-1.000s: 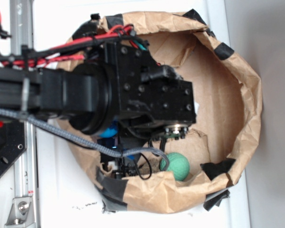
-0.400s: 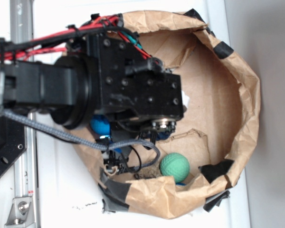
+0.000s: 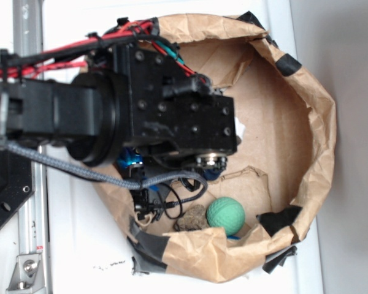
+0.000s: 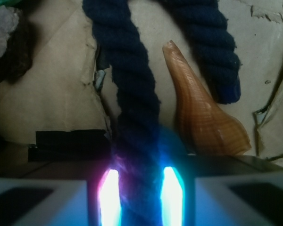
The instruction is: Grab the blue rope.
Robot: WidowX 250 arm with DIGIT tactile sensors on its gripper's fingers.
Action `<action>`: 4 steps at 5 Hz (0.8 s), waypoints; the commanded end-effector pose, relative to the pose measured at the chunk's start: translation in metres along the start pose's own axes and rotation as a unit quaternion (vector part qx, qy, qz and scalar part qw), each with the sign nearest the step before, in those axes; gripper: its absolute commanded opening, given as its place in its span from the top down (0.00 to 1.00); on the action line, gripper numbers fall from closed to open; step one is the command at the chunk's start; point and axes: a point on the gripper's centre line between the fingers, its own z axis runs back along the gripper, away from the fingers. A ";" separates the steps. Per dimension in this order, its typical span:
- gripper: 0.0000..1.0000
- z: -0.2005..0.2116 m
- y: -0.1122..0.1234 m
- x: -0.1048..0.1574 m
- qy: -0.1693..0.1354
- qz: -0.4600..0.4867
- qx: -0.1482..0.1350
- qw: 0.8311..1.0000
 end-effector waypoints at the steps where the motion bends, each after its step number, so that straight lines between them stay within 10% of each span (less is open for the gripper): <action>1: 1.00 0.066 0.024 0.010 -0.103 0.024 -0.008 0.994; 4: 1.00 0.093 0.022 0.049 -0.184 -0.014 0.043 0.982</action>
